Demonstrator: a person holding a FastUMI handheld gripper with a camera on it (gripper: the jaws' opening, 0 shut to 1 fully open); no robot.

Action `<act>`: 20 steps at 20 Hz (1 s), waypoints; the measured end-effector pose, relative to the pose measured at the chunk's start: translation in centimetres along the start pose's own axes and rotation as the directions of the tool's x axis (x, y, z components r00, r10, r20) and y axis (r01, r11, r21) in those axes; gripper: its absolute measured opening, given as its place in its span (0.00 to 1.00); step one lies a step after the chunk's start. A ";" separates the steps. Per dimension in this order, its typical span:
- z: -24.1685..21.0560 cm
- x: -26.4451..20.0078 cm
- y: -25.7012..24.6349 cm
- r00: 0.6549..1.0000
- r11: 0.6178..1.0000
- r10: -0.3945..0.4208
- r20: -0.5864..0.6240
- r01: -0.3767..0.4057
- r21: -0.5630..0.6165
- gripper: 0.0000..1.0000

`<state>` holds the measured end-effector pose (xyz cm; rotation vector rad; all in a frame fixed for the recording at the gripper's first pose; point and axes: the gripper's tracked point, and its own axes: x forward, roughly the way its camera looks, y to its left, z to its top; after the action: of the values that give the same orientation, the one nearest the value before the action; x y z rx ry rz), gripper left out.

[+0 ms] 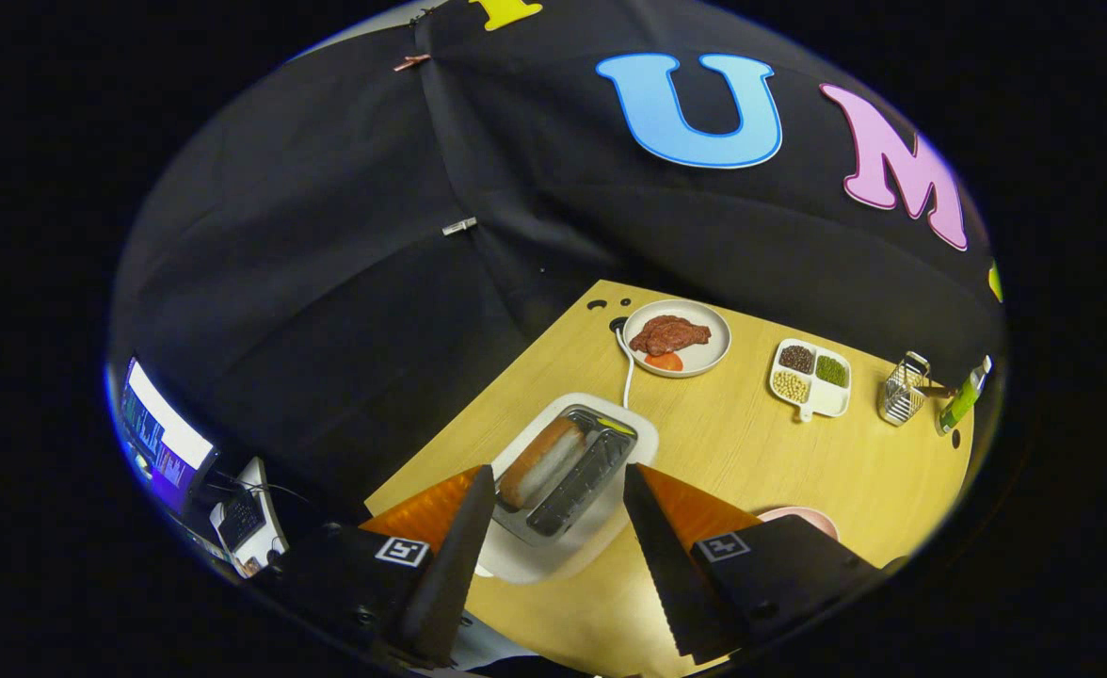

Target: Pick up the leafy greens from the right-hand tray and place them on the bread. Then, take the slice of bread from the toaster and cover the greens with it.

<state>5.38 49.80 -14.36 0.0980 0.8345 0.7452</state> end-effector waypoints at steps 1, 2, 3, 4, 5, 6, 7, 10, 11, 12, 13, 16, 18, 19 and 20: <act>-0.2 1.0 0.1 1.000 1.000 -0.020 -0.014 0.020 0.005 0.87; -0.7 2.2 0.0 0.998 0.999 -0.047 -0.035 0.048 0.019 0.87; -1.4 3.3 -0.2 0.996 0.996 -0.073 -0.059 0.076 0.043 0.87; -1.8 4.3 0.2 0.994 0.993 -0.082 -0.075 0.088 0.077 0.87; -1.8 5.3 0.6 0.993 0.990 -0.084 -0.081 0.092 0.107 0.82; -1.7 6.5 0.6 0.992 0.987 -0.095 -0.087 0.106 0.124 0.83; -1.8 7.3 0.7 0.990 0.984 -0.107 -0.095 0.119 0.132 0.80; -2.4 8.6 0.2 0.979 0.973 -0.156 -0.128 0.175 0.150 0.69; -2.7 8.7 0.3 0.976 0.969 -0.166 -0.143 0.188 0.161 0.58; -3.1 9.1 0.3 0.973 0.963 -0.168 -0.161 0.196 0.183 0.46; -3.3 9.4 0.3 0.972 0.957 -0.167 -0.167 0.201 0.211 0.35; -2.8 8.7 0.6 0.970 0.947 -0.174 -0.167 0.212 0.242 0.14; -1.9 7.6 1.0 0.976 0.950 -0.160 -0.145 0.192 0.245 0.13; -1.4 6.9 1.0 0.980 0.953 -0.154 -0.129 0.182 0.244 0.13; -0.8 6.2 1.0 0.983 0.953 -0.147 -0.112 0.171 0.248 0.13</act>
<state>6.94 54.28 -18.51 0.2268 1.0135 0.4895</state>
